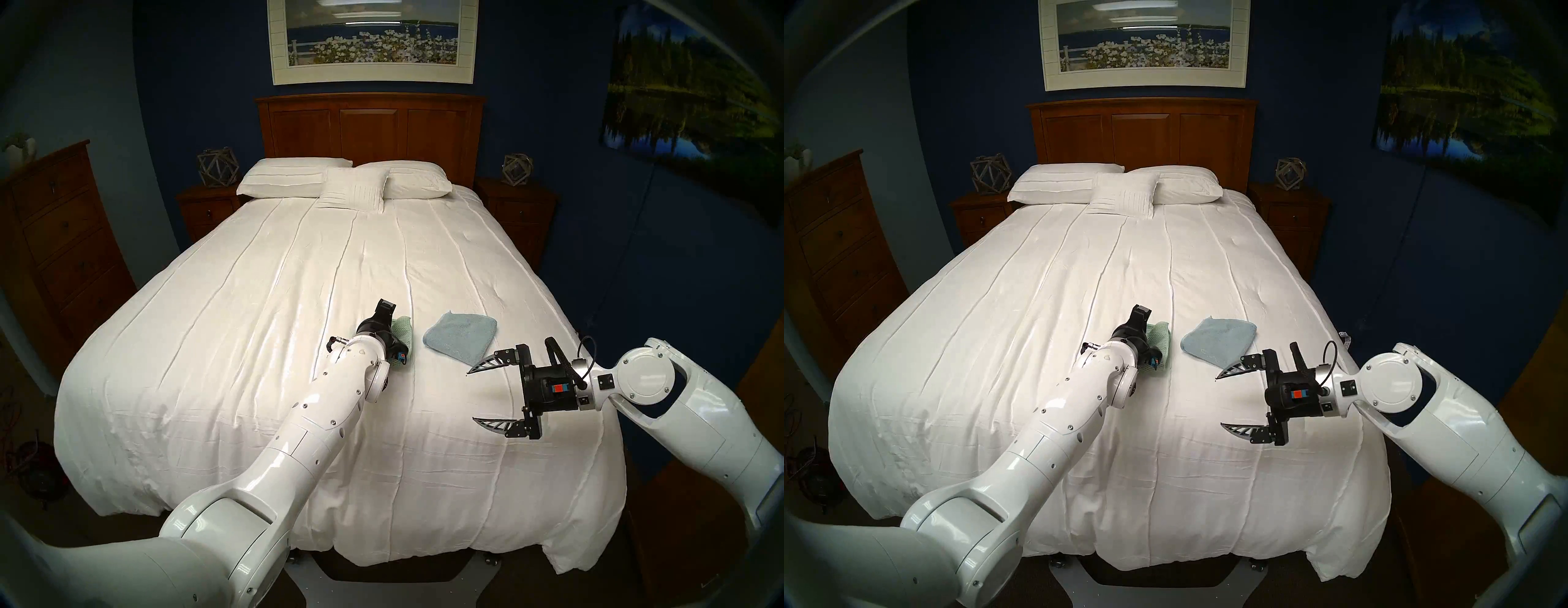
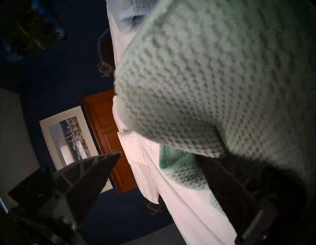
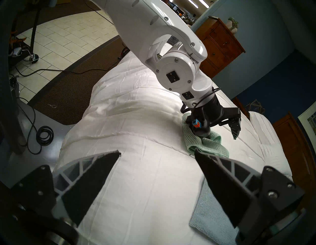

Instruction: Fold the hand towels twice and stack them up

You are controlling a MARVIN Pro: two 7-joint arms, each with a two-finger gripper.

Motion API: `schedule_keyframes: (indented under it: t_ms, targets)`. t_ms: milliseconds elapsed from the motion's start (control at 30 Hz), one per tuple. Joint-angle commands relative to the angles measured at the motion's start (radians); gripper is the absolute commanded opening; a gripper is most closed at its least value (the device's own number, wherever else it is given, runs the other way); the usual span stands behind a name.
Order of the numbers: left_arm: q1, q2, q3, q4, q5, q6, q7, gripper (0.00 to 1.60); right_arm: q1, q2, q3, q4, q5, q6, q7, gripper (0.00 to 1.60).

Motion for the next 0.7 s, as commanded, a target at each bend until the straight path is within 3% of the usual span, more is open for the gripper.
schedule_keyframes:
  t_ms: [0, 433, 667]
  targets:
    - [0.036, 0.016, -0.038, -0.120, -0.036, 0.006, 0.095, 1.60, 0.008, -0.002, 0.006, -0.011, 0.004, -0.001, -0.003, 1.60]
    - [0.217, 0.093, -0.077, -0.296, -0.072, -0.009, 0.120, 1.60, 0.008, -0.003, 0.005, -0.008, 0.002, -0.002, -0.002, 1.60]
    - [0.316, 0.093, -0.087, -0.385, -0.129, -0.041, 0.142, 1.60, 0.008, -0.003, 0.005, -0.008, 0.002, -0.002, -0.002, 1.60]
